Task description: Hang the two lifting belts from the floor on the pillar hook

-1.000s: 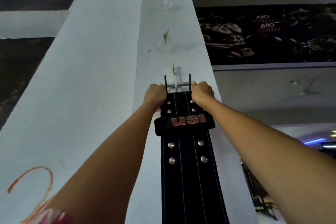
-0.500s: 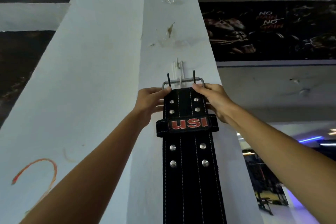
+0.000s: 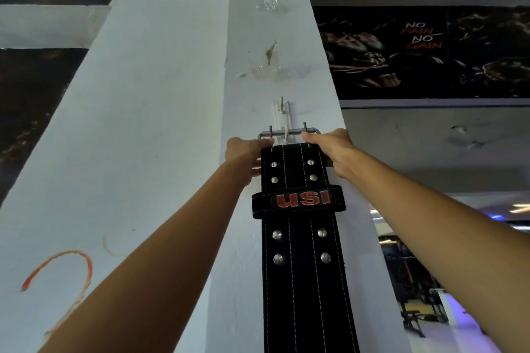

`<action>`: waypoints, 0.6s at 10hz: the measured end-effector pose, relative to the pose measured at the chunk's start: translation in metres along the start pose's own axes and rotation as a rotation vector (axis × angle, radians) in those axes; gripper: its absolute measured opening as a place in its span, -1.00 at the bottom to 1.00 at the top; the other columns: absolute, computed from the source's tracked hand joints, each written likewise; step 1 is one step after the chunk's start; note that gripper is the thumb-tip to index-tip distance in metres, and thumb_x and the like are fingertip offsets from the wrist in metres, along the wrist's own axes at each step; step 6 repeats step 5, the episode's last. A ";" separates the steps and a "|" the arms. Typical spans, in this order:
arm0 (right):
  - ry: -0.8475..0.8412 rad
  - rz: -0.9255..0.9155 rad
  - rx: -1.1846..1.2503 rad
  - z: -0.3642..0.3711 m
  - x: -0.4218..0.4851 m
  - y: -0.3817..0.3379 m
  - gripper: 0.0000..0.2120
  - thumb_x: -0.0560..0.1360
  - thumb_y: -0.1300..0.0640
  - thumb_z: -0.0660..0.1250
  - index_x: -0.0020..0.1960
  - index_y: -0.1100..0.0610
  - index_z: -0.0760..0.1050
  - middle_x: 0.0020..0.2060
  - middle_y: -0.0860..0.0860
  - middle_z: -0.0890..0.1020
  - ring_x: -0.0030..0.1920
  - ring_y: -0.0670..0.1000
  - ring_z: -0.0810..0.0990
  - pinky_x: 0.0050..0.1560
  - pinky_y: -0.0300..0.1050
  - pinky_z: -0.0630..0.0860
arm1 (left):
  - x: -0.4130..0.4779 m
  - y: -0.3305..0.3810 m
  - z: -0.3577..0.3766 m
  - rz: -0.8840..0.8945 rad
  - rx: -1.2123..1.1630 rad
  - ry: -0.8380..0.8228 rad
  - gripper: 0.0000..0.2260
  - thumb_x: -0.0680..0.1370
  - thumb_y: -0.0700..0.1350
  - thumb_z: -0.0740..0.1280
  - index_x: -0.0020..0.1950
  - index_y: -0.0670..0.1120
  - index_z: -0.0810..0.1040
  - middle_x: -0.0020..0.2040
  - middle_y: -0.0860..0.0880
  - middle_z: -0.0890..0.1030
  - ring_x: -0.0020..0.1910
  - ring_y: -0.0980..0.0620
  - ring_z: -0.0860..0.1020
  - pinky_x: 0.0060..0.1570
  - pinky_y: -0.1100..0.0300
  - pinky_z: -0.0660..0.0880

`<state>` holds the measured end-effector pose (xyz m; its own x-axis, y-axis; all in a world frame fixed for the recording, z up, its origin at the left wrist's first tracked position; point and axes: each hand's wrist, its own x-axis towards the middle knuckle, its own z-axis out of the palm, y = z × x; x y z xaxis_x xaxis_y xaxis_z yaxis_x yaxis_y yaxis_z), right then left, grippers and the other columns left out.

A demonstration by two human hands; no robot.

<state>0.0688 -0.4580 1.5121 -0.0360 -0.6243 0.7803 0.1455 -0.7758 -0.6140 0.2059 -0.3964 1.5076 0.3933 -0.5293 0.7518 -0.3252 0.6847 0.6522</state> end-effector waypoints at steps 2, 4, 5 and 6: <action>-0.168 0.090 0.041 -0.008 -0.041 -0.001 -0.66 0.55 0.07 0.22 0.21 0.27 0.46 -0.24 0.01 0.54 -0.26 -0.04 0.51 -0.32 -0.16 0.45 | -0.041 -0.033 0.003 0.156 0.059 0.091 -0.78 0.49 -0.13 0.37 0.08 -0.19 0.59 0.00 -0.17 0.67 -0.06 -0.13 0.65 0.04 -0.04 0.59; -0.138 0.097 -0.042 -0.016 -0.096 0.009 -0.65 0.60 0.03 0.12 0.29 0.19 0.40 0.24 0.09 0.50 0.11 -0.01 0.47 0.06 -0.18 0.37 | -0.098 -0.048 -0.005 0.251 0.202 0.130 -0.72 0.58 -0.02 0.21 0.16 -0.17 0.53 -0.01 -0.03 0.65 -0.04 0.02 0.59 0.02 0.13 0.47; -0.040 0.116 -0.147 -0.025 -0.127 0.012 -0.58 0.58 -0.05 0.10 0.33 0.19 0.35 0.34 0.11 0.43 0.30 0.09 0.41 0.23 -0.07 0.32 | -0.138 -0.045 -0.015 0.314 0.431 0.134 -0.68 0.62 0.00 0.12 0.30 -0.11 0.43 0.13 -0.07 0.61 0.11 -0.03 0.55 0.13 0.08 0.39; -0.040 0.116 -0.147 -0.025 -0.127 0.012 -0.58 0.58 -0.05 0.10 0.33 0.19 0.35 0.34 0.11 0.43 0.30 0.09 0.41 0.23 -0.07 0.32 | -0.138 -0.045 -0.015 0.314 0.431 0.134 -0.68 0.62 0.00 0.12 0.30 -0.11 0.43 0.13 -0.07 0.61 0.11 -0.03 0.55 0.13 0.08 0.39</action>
